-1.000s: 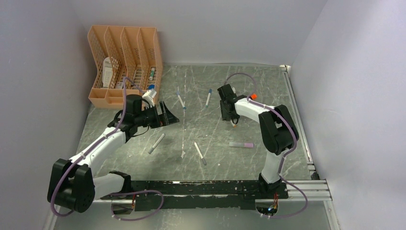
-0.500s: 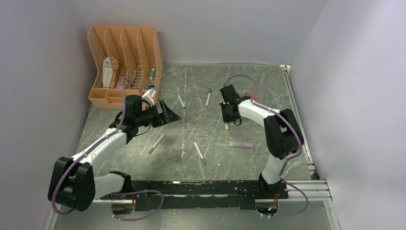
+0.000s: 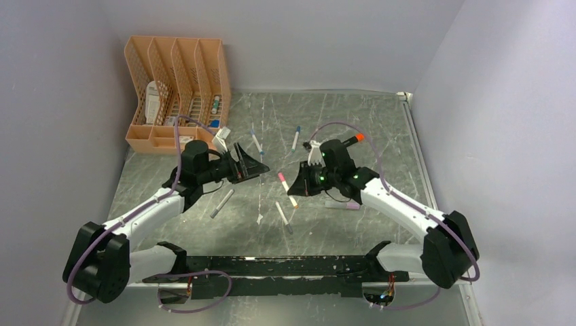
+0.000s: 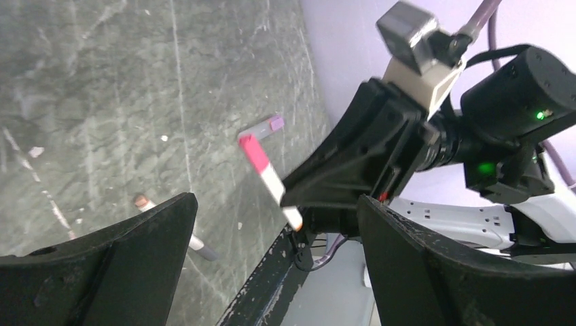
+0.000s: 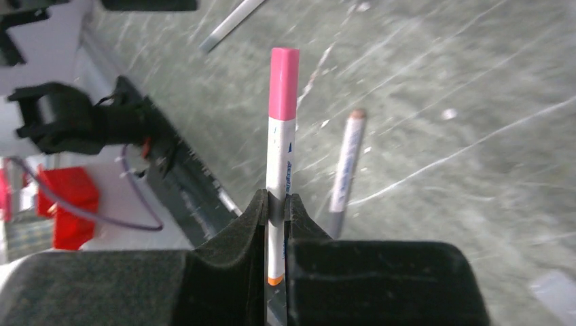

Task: Open the pen caps

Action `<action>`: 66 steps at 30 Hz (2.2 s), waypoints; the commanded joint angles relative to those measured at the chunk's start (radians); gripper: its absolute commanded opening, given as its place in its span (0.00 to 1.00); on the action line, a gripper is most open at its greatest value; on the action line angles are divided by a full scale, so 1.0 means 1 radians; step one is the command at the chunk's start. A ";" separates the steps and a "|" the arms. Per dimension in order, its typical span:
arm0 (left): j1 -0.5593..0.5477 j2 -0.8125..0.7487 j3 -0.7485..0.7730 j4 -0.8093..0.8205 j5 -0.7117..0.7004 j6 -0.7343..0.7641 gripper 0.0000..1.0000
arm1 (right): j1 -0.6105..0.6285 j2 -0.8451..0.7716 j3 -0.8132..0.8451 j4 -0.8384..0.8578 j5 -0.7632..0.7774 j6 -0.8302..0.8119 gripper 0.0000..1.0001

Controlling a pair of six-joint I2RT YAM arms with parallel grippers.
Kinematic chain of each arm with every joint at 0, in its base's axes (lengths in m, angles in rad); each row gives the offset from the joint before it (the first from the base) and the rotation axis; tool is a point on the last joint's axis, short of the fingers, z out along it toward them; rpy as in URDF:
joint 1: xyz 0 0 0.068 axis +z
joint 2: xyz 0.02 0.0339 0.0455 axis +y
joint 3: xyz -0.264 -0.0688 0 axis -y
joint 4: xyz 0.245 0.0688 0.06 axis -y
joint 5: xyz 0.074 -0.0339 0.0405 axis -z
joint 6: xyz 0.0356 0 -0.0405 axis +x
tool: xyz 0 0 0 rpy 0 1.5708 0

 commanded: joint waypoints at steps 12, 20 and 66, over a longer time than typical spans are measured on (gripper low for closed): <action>-0.160 0.048 0.011 0.074 -0.147 -0.068 0.95 | 0.065 -0.152 -0.036 0.105 -0.100 0.156 0.00; -0.183 0.079 0.016 0.080 -0.202 -0.085 0.85 | 0.088 -0.156 -0.038 0.092 -0.085 0.152 0.00; -0.101 -0.131 0.161 -0.596 -0.539 0.146 0.99 | 0.419 0.243 0.047 -0.068 0.469 0.258 0.37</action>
